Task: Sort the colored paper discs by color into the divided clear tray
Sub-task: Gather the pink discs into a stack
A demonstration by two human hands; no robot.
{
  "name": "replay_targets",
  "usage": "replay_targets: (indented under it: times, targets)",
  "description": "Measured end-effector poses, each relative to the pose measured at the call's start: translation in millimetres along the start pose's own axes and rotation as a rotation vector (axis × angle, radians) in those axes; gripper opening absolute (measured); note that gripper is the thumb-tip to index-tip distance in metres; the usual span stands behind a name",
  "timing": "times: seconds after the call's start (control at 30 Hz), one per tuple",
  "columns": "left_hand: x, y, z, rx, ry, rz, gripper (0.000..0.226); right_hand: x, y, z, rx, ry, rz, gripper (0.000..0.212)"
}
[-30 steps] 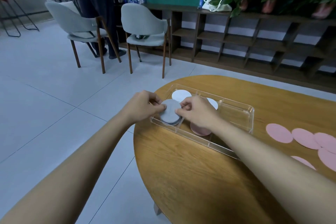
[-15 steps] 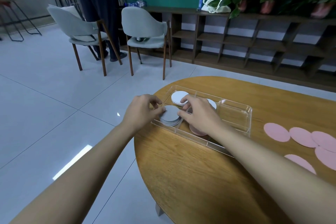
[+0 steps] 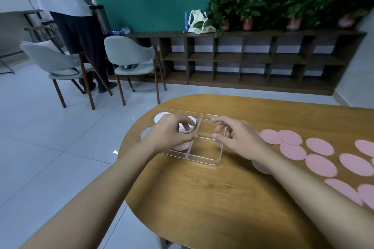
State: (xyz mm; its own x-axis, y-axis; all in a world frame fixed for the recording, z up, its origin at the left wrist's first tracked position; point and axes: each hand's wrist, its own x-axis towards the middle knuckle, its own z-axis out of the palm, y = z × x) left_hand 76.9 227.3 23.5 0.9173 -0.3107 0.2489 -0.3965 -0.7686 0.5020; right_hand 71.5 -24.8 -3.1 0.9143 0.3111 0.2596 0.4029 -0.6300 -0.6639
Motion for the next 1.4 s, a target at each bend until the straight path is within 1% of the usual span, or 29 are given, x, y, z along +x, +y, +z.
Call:
replay_targets:
  times: [0.17,0.3,0.43,0.57,0.63,0.73,0.8,0.9,0.97,1.03,1.1,1.23,1.4]
  targets:
    - [27,50,42,-0.012,-0.083,0.118,0.035,-45,44,-45,-0.032,0.084,0.078,0.033]
    - [44,89,79,0.016,-0.176,0.215,0.037,-77,74,-71,-0.085,0.101,0.116,0.032]
    - [57,115,120,0.085,-0.320,0.192,0.047,-101,100,-90,-0.221,0.103,0.092,0.036]
    - [67,132,153,0.169,-0.486,0.156,0.072,-119,120,-100,-0.203,0.139,0.093,0.034]
    - [74,135,160,0.169,-0.523,0.134,0.075,-126,129,-99,-0.190,0.153,0.090,0.034]
    - [86,136,165,0.145,-0.550,0.097,0.065,-130,141,-98,-0.145,0.172,0.087,0.034]
    - [90,136,168,0.101,-0.534,0.089,0.051,-129,144,-98,-0.125,0.188,0.085,0.035]
    - [91,134,174,-0.016,-0.491,0.086,0.024,-127,146,-98,-0.112,0.216,0.080,0.035]
    - [88,130,179,-0.136,-0.473,0.085,0.017,-128,148,-94,-0.112,0.211,0.077,0.034]
    - [80,127,186,-0.301,-0.454,0.074,0.012,-130,150,-92,-0.093,0.223,0.077,0.032]
    - [71,123,194,-0.428,-0.398,0.062,0.009,-130,150,-92,-0.085,0.249,0.087,0.030]
    - [65,116,203,-0.600,-0.297,0.042,0.004,-130,145,-89,-0.117,0.299,0.093,0.023]
    - [64,118,207,-0.819,-0.292,0.011,0.005,-132,141,-84,-0.038,0.311,0.171,0.017]
